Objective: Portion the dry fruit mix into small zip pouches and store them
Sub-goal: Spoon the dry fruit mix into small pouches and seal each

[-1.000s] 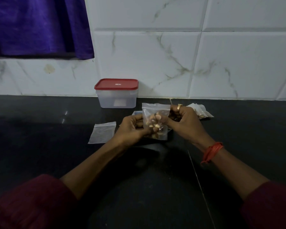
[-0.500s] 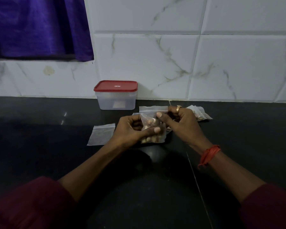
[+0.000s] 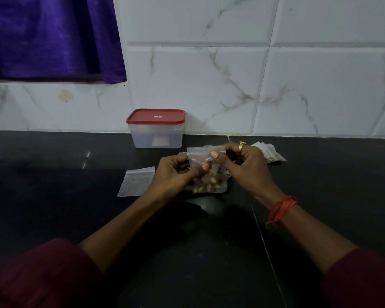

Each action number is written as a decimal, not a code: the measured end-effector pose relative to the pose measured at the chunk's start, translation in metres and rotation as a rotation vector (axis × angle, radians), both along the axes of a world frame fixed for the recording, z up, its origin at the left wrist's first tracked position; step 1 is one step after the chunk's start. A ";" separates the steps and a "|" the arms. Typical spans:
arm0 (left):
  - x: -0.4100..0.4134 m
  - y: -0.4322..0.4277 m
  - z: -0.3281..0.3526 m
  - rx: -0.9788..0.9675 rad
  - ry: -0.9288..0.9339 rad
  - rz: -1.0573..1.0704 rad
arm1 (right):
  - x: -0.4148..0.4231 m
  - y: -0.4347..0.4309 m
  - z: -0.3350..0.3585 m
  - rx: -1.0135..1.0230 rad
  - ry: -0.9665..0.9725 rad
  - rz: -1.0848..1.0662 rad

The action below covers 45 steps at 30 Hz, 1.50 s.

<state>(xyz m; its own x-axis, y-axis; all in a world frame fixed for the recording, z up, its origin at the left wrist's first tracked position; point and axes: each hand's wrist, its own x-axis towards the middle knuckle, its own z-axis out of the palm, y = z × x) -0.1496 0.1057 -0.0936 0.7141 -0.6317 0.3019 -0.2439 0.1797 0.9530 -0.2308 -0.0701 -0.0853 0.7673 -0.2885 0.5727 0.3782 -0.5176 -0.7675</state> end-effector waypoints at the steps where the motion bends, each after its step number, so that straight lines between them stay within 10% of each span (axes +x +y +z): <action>1: 0.000 0.000 0.001 -0.011 0.003 0.002 | 0.001 -0.001 0.000 0.005 -0.007 -0.020; 45: 0.003 0.002 0.002 -0.036 -0.216 0.097 | 0.003 0.006 -0.007 -0.023 0.002 0.072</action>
